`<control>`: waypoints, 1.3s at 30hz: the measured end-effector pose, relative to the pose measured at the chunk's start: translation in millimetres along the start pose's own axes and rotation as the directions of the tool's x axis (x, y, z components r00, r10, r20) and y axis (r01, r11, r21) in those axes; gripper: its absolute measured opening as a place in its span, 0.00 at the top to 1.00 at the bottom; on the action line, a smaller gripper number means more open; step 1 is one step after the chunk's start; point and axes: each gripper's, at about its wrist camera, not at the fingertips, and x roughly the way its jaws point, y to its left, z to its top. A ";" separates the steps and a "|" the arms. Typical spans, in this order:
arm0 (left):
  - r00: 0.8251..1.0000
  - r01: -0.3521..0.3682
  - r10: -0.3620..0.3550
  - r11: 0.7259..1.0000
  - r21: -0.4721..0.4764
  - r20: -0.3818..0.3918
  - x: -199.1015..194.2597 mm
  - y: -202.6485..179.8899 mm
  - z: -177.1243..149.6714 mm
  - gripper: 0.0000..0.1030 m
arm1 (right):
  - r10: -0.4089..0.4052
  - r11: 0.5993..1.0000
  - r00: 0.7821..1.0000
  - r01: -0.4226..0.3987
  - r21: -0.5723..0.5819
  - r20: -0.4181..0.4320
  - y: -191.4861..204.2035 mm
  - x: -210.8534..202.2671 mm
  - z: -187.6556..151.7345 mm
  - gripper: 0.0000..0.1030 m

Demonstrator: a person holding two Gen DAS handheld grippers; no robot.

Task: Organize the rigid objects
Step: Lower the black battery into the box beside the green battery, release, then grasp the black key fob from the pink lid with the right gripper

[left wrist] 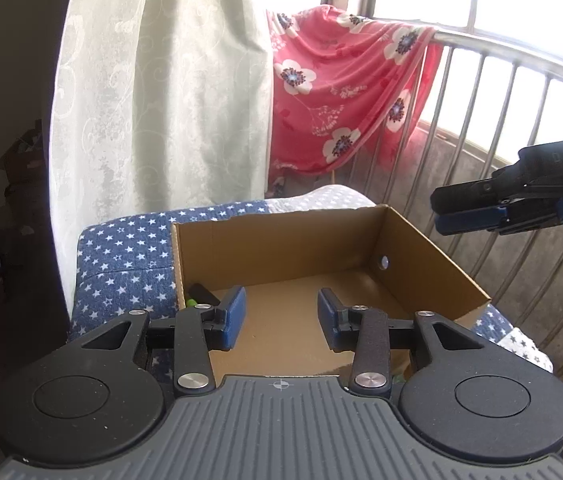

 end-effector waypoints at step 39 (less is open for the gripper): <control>0.962 0.230 -0.183 0.942 0.243 -0.200 64.7 -128.0 -127.6 0.67 | -0.064 0.839 0.958 0.204 0.505 -0.280 -122.1 34.4 -145.4 0.36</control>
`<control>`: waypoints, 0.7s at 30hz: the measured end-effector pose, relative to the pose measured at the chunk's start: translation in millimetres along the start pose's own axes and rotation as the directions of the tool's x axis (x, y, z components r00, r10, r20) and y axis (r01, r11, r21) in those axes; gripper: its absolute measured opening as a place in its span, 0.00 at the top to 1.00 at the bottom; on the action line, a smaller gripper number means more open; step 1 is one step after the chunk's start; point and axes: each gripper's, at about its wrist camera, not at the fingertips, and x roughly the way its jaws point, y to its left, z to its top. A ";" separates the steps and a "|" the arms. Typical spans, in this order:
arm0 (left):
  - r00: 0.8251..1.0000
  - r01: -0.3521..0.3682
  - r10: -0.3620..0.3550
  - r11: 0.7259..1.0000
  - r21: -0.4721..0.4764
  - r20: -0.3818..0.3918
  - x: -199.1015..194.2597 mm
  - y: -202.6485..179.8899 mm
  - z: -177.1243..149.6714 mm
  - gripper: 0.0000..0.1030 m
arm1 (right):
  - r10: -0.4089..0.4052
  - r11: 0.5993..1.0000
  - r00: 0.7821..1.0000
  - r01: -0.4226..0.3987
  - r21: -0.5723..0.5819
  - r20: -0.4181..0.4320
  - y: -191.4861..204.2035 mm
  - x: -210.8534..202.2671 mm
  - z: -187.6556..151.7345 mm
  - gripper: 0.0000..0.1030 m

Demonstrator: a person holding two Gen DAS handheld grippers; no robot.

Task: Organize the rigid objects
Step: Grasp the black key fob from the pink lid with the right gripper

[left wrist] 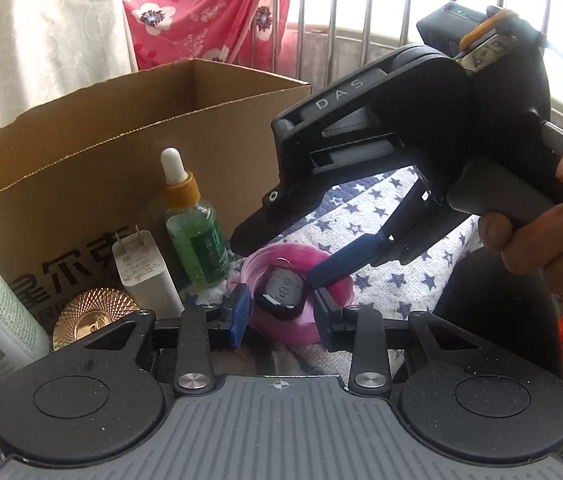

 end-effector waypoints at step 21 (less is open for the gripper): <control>0.999 0.031 -0.031 0.998 -0.054 0.010 -2.6 12.1 -2.4 0.79 | 0.048 0.995 0.999 -0.048 -0.083 0.000 6.1 -2.5 -14.9 0.71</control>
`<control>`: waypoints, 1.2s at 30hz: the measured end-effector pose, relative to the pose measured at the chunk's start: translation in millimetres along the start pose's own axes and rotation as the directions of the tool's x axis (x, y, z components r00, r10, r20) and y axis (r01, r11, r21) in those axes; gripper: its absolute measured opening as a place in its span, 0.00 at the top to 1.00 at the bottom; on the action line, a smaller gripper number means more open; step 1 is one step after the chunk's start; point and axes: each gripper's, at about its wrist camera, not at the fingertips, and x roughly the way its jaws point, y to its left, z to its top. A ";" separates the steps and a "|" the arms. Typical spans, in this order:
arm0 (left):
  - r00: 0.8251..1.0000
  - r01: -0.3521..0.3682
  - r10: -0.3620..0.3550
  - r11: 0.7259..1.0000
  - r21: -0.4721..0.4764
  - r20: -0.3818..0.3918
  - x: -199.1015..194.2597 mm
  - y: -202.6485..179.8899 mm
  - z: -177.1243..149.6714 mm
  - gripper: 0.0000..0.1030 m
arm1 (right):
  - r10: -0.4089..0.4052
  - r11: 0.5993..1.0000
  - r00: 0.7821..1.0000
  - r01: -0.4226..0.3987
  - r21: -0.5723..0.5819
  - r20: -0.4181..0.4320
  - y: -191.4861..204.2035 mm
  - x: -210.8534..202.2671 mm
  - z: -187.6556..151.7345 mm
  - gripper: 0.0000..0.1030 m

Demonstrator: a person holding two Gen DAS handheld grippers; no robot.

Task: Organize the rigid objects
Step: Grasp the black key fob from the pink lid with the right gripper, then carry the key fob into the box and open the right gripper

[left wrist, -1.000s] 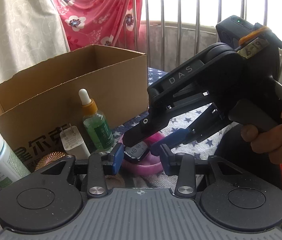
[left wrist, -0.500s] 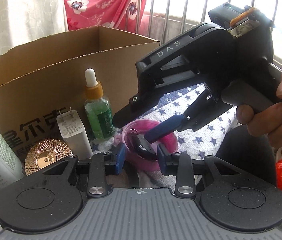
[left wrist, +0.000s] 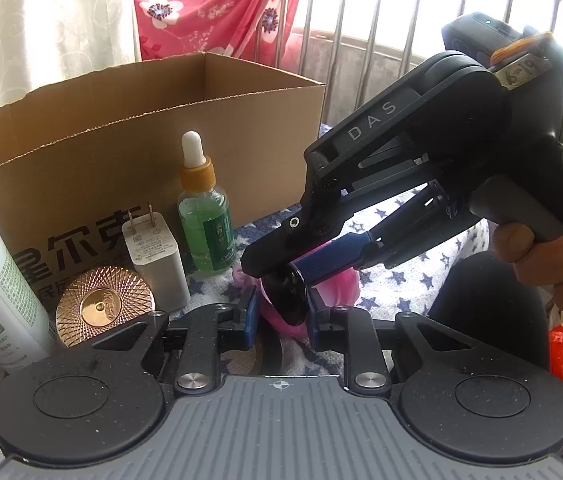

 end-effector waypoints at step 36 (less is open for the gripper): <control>0.966 -0.202 0.178 0.973 -0.114 -0.187 5.6 168.0 140.6 0.79 | -0.047 0.955 0.996 0.023 -0.295 -0.073 187.8 107.8 155.2 0.74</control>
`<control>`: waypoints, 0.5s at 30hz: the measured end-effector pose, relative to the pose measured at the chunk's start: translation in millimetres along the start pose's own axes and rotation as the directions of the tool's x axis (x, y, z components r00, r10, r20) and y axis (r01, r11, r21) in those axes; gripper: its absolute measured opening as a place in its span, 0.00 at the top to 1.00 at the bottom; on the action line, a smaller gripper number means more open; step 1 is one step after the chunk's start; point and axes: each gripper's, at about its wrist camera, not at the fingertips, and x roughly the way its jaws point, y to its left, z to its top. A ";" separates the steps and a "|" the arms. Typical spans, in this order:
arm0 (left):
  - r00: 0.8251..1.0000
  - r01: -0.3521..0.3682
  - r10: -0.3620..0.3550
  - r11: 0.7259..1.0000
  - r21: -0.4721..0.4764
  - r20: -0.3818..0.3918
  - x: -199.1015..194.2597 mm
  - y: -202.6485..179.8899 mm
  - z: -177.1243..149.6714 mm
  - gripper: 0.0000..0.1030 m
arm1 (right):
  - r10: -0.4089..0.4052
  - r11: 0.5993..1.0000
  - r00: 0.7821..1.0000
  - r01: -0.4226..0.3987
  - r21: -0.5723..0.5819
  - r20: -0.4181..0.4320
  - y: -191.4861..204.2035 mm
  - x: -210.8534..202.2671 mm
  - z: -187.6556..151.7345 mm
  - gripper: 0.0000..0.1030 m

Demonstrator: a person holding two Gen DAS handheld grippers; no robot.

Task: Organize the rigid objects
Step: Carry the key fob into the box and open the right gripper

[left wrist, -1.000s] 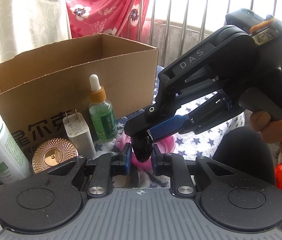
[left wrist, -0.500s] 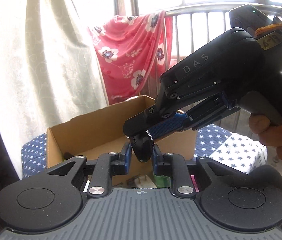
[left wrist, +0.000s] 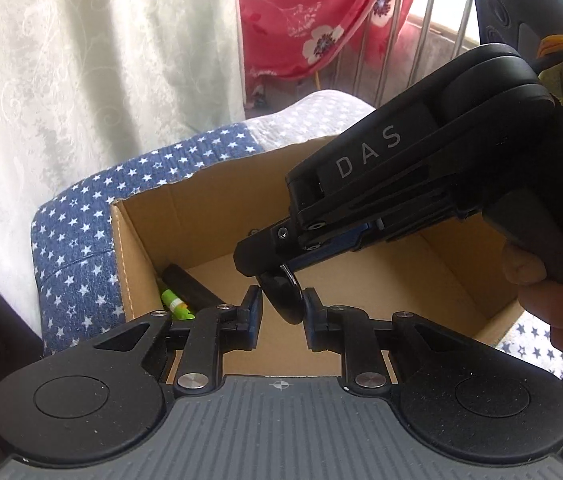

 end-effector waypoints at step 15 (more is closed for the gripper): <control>0.988 -0.003 0.013 0.998 -0.062 0.155 -60.1 7.0 -8.3 0.50 | 0.101 0.994 0.990 -0.104 0.029 0.099 -9.4 -73.9 -27.3 0.71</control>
